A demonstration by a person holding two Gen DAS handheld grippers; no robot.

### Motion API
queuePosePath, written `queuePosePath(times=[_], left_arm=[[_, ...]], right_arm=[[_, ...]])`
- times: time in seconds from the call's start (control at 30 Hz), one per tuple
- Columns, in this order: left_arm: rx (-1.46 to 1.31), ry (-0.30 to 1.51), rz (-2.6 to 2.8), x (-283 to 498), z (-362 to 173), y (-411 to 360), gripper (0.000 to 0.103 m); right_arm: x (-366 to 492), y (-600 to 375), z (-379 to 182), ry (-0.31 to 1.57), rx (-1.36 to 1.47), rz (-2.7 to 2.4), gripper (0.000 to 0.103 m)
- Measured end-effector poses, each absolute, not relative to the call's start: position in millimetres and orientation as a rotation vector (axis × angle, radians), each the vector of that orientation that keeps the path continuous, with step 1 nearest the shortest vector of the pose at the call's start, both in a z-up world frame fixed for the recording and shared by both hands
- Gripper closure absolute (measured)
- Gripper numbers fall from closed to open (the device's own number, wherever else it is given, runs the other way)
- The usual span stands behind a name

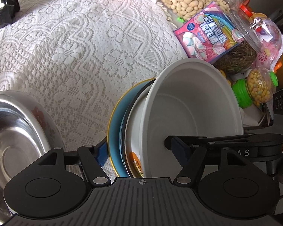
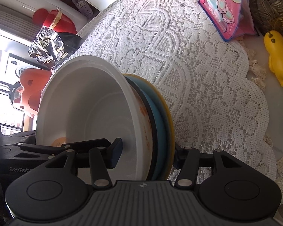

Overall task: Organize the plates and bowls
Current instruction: 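Lift the nested bowls with both grippers and carry them over the steel bowl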

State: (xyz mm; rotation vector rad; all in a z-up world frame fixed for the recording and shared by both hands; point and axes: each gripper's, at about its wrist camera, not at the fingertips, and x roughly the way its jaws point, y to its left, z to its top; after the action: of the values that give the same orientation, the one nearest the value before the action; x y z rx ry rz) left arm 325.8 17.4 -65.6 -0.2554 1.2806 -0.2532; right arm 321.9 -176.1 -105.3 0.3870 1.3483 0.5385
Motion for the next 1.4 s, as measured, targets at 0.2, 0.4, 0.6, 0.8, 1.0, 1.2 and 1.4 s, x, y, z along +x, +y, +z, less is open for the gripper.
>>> queuePosePath(times=[0.2,0.4,0.6,0.8,1.0,1.2,1.4], left_arm=[[-0.229,1.279,-0.250,325.3,-66.2,14.5,0.030],[-0.247,1.279,-0.261,325.6,-67.3,17.5,0.030],[-0.246,1.279,-0.266,324.7,-67.9,17.1,0.030],[-0.267,1.298,-0.262,328.5,-68.1,18.2,0.030],[-0.278,1.294,-0.267,328.0,-68.1,19.6,0.030],[-0.323,1.306,-0.275,332.3,-68.4,23.8,0.030],[-0.312,1.294,-0.281,329.8,-67.6,22.2,0.029]], right_arm=[[318.8,-176.8,-101.5,1.347,0.365,0.523,0.052],[317.1,-178.8,-105.2,1.359,0.400,0.530,0.053],[317.3,-180.2,-106.2,1.366,0.422,0.531,0.052],[319.8,-182.1,-107.0,1.402,0.462,0.502,0.053],[317.3,-180.9,-106.9,1.396,0.472,0.484,0.052],[312.9,-173.7,-103.4,1.371,0.417,0.475,0.050],[317.9,-177.8,-107.7,1.404,0.468,0.472,0.050]])
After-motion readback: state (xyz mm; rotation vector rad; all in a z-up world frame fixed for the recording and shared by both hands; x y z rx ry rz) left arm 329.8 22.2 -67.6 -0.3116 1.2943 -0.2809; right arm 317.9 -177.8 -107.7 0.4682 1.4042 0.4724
